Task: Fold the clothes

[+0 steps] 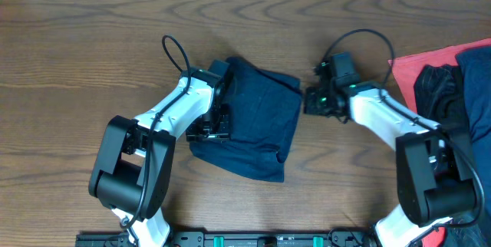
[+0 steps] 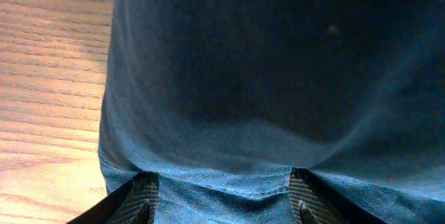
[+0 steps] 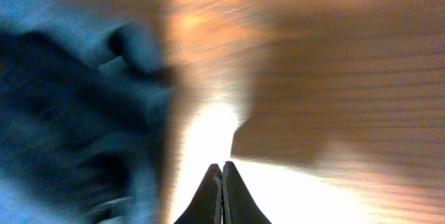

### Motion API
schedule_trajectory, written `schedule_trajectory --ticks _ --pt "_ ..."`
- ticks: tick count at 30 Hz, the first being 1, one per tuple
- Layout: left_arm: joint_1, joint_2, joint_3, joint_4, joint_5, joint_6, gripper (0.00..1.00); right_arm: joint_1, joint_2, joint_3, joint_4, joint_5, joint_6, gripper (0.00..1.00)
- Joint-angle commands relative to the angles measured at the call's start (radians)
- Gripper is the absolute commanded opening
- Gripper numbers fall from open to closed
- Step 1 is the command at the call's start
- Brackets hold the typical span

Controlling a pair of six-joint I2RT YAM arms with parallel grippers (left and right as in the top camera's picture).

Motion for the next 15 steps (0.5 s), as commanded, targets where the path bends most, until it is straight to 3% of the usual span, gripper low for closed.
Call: schedule_trajectory --ticks 1,3,6,7,13,15 --pt "0.003 -0.009 -0.015 0.006 -0.002 0.006 0.62 -0.077 -0.027 0.007 -0.003 0.01 -0.002 0.01" --pt "0.003 -0.009 -0.015 0.005 -0.002 0.006 0.62 -0.108 -0.039 0.008 0.009 -0.145 -0.097 0.02" --pt "0.003 -0.009 -0.015 0.005 -0.002 0.006 0.62 -0.123 -0.043 0.008 0.039 -0.42 -0.236 0.36" --pt "0.003 -0.009 -0.015 0.007 -0.002 0.006 0.63 -0.121 -0.043 0.007 0.043 -0.451 -0.242 0.41" --pt "0.003 -0.009 -0.015 0.013 -0.002 0.006 0.68 -0.053 -0.04 0.007 0.06 -0.455 -0.304 0.44" --pt "0.003 -0.009 -0.015 0.012 -0.002 0.006 0.68 -0.025 -0.037 0.007 0.072 -0.393 -0.306 0.36"
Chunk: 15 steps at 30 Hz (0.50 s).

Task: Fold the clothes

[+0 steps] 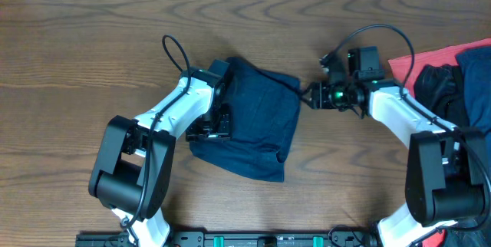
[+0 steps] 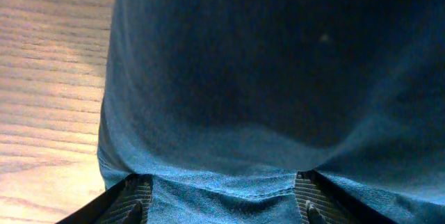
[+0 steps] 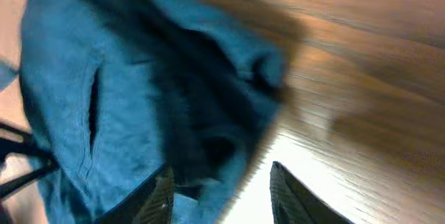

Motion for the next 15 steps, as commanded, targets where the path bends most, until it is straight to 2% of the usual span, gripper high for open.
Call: schedule_trajectory --ticks 1,3,4,5,13,15 --pt "0.003 -0.009 -0.014 0.005 -0.002 0.006 0.68 0.056 -0.019 0.007 0.013 0.038 -0.058 0.29" --pt "0.003 -0.009 -0.014 0.005 -0.002 0.006 0.68 0.072 -0.018 0.007 0.019 0.148 -0.042 0.1" --pt "0.003 -0.009 -0.014 0.004 -0.002 0.006 0.68 0.073 -0.018 0.007 0.021 0.195 -0.034 0.04" --pt "0.003 -0.009 -0.014 0.004 -0.002 0.006 0.69 0.072 -0.018 0.007 0.023 0.228 -0.035 0.01" --pt "0.003 -0.009 -0.014 -0.042 -0.002 0.006 0.68 -0.042 -0.028 0.014 -0.022 0.291 0.043 0.02" --pt "0.003 -0.009 -0.014 -0.06 -0.002 0.006 0.76 -0.078 -0.044 0.018 -0.058 0.218 0.046 0.16"
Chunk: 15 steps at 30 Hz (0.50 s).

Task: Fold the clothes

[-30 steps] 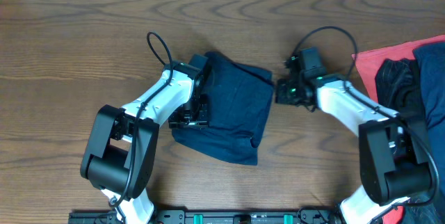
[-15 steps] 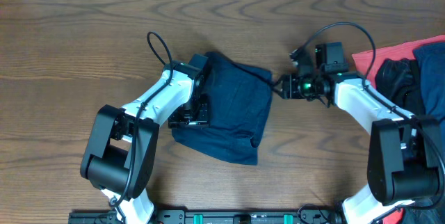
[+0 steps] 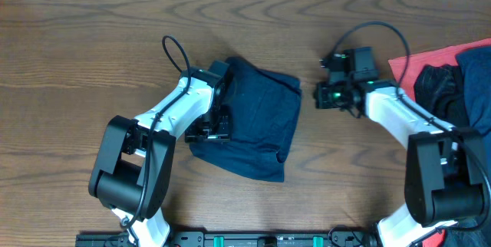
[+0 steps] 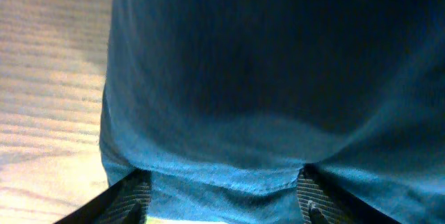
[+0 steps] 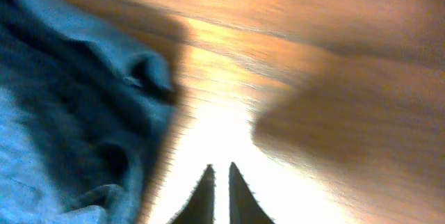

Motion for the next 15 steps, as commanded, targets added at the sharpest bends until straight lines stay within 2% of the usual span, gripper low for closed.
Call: schedule_trajectory --ticks 1,4,6,10,15 --pt "0.003 -0.009 -0.013 -0.027 -0.001 0.002 0.79 -0.057 -0.053 0.017 -0.038 -0.092 0.018 0.21" --pt "0.003 -0.009 0.0 -0.052 -0.001 0.002 0.79 -0.07 -0.101 0.017 -0.11 -0.344 -0.023 0.32" --pt "0.003 -0.01 0.01 -0.061 -0.001 0.002 0.79 -0.047 -0.142 0.017 -0.179 -0.447 -0.023 0.34" --pt "0.003 -0.011 0.027 -0.067 -0.001 0.002 0.8 0.076 -0.19 0.017 -0.307 -0.41 -0.025 0.41" --pt "0.003 -0.011 0.028 -0.045 -0.002 0.002 0.84 0.268 -0.154 0.003 -0.379 -0.25 0.011 0.53"
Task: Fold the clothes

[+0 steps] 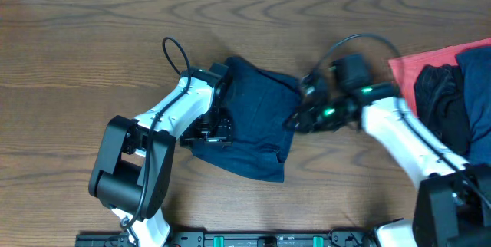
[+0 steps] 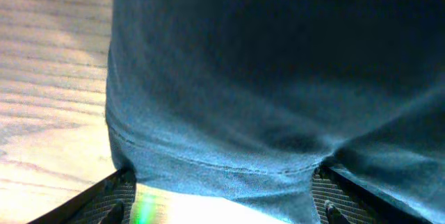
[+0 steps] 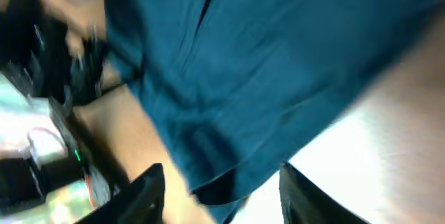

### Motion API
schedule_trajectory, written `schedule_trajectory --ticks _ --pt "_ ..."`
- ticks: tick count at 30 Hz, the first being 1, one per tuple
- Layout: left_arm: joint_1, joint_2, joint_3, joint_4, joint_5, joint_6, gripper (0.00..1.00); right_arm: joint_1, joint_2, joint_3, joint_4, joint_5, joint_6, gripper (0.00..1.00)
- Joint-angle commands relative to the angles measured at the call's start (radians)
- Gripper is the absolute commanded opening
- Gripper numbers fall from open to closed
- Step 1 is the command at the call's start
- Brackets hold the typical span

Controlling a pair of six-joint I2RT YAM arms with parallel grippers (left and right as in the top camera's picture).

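Note:
A dark blue garment (image 1: 257,124) lies folded in the middle of the wooden table (image 1: 77,63). My left gripper (image 1: 212,130) sits at its left edge and stands open, the stitched hem (image 2: 208,165) lying between its wide-spread fingers (image 2: 119,195). My right gripper (image 1: 294,121) is at the garment's right edge. It is open too, with a fold of the blue cloth (image 3: 229,99) reaching in between its fingers (image 3: 149,193). The right wrist view is blurred.
A heap of other clothes lies at the table's right edge: a red cloth (image 1: 422,61), a black garment (image 1: 436,93) and a blue one (image 1: 477,86). The right arm's cable loops above the garment's upper right corner.
My right gripper was almost shut and off to the right of the garment; now it is open at the garment's right edge. The left gripper's jaws stand slightly wider on the hem.
My left gripper stayed open at the garment's left hem throughout. My right gripper was first shut just right of the garment, then open near its upper right corner, then nearly shut farther right, and now open over the right edge.

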Motion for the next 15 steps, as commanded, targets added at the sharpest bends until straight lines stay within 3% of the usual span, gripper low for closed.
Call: schedule_trajectory --ticks 1,4,11,15 --pt "0.003 -0.011 0.025 0.004 -0.005 0.005 0.84 0.108 0.037 -0.008 -0.023 0.082 0.024 0.54" --pt "0.003 -0.011 0.025 0.004 -0.005 0.005 0.84 0.187 0.092 -0.017 -0.019 0.084 0.036 0.45" --pt "0.003 -0.011 0.025 0.003 -0.006 0.005 0.84 0.246 0.221 -0.018 -0.124 0.171 0.097 0.01" --pt "0.003 -0.011 0.025 0.001 -0.025 0.022 0.78 0.222 0.215 -0.017 -0.179 0.259 0.119 0.01"
